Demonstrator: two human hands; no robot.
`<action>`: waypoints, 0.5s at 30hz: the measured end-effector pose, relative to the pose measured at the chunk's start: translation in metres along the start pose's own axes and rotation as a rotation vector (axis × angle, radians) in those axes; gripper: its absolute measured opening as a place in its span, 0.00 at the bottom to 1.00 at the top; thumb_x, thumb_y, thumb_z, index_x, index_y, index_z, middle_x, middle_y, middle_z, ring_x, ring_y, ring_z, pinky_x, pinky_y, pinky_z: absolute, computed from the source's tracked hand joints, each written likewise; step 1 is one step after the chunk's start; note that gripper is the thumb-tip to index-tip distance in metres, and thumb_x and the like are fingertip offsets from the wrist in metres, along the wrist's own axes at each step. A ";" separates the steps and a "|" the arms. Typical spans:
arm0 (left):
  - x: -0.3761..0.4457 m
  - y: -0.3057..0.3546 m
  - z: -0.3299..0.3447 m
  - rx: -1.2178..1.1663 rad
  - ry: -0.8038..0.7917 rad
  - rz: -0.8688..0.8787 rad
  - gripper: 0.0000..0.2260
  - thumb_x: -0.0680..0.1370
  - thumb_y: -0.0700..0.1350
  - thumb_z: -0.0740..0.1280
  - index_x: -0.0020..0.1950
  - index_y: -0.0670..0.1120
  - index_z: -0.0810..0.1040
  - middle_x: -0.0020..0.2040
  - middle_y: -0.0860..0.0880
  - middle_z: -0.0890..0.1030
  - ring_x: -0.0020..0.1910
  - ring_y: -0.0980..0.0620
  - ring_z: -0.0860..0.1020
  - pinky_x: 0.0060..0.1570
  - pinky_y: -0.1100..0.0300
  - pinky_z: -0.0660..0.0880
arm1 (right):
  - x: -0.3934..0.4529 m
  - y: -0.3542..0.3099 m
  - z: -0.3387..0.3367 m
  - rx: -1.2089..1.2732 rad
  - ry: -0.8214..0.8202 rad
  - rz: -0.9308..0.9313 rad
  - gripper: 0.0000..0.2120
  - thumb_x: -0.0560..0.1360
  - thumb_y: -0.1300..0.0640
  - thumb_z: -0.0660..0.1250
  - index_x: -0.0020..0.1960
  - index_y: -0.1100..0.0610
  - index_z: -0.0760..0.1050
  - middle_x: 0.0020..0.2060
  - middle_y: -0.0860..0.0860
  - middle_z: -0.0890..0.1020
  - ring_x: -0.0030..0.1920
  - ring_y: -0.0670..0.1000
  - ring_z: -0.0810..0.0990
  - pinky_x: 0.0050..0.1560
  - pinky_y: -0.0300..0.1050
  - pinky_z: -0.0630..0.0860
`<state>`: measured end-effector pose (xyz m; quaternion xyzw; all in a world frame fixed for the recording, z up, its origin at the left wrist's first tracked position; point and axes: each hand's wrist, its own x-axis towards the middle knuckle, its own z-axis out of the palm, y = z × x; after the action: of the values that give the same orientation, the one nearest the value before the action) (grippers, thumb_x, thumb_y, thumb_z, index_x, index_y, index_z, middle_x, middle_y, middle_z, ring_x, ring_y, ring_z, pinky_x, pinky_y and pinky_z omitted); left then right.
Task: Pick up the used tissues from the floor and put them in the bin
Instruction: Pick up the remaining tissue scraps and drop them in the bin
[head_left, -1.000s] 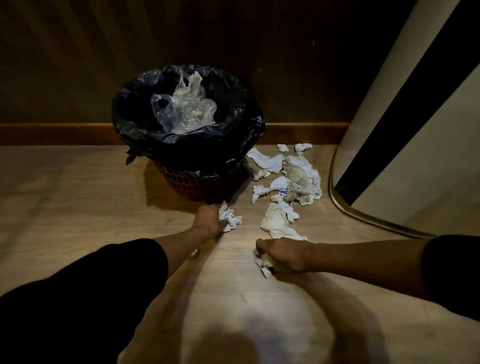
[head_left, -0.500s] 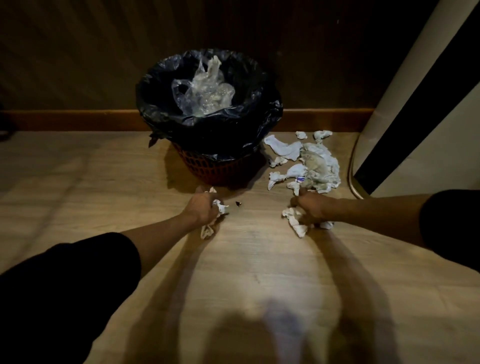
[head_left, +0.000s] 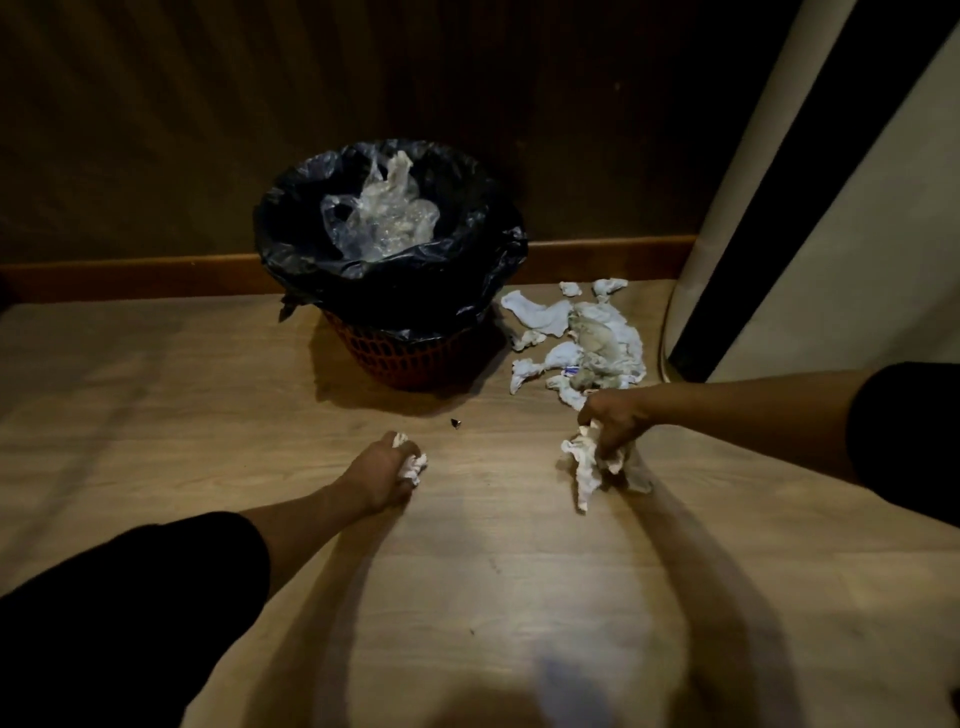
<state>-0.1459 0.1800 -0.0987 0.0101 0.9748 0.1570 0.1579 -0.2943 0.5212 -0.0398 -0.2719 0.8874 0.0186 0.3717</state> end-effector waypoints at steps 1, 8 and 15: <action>0.005 0.005 0.001 0.002 0.005 0.003 0.14 0.74 0.47 0.69 0.57 0.43 0.77 0.55 0.41 0.76 0.54 0.41 0.76 0.50 0.57 0.72 | -0.006 0.005 -0.001 0.024 0.010 0.030 0.28 0.73 0.53 0.74 0.69 0.62 0.72 0.64 0.60 0.77 0.58 0.56 0.76 0.47 0.37 0.65; 0.052 0.047 0.001 -0.038 0.084 -0.086 0.13 0.73 0.49 0.70 0.54 0.44 0.78 0.54 0.38 0.78 0.55 0.39 0.77 0.49 0.55 0.74 | -0.027 0.053 -0.015 0.347 0.221 0.233 0.30 0.75 0.58 0.69 0.76 0.57 0.64 0.70 0.59 0.71 0.63 0.61 0.77 0.60 0.48 0.76; 0.093 0.073 0.002 -0.112 0.070 -0.205 0.12 0.75 0.48 0.68 0.53 0.43 0.77 0.54 0.36 0.81 0.54 0.37 0.79 0.51 0.53 0.76 | -0.025 0.079 0.000 0.284 0.257 0.313 0.23 0.76 0.63 0.64 0.71 0.58 0.73 0.71 0.60 0.73 0.63 0.61 0.77 0.55 0.40 0.76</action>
<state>-0.2356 0.2561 -0.1065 -0.1042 0.9653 0.1946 0.1393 -0.3192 0.6003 -0.0369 -0.0763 0.9524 -0.0839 0.2829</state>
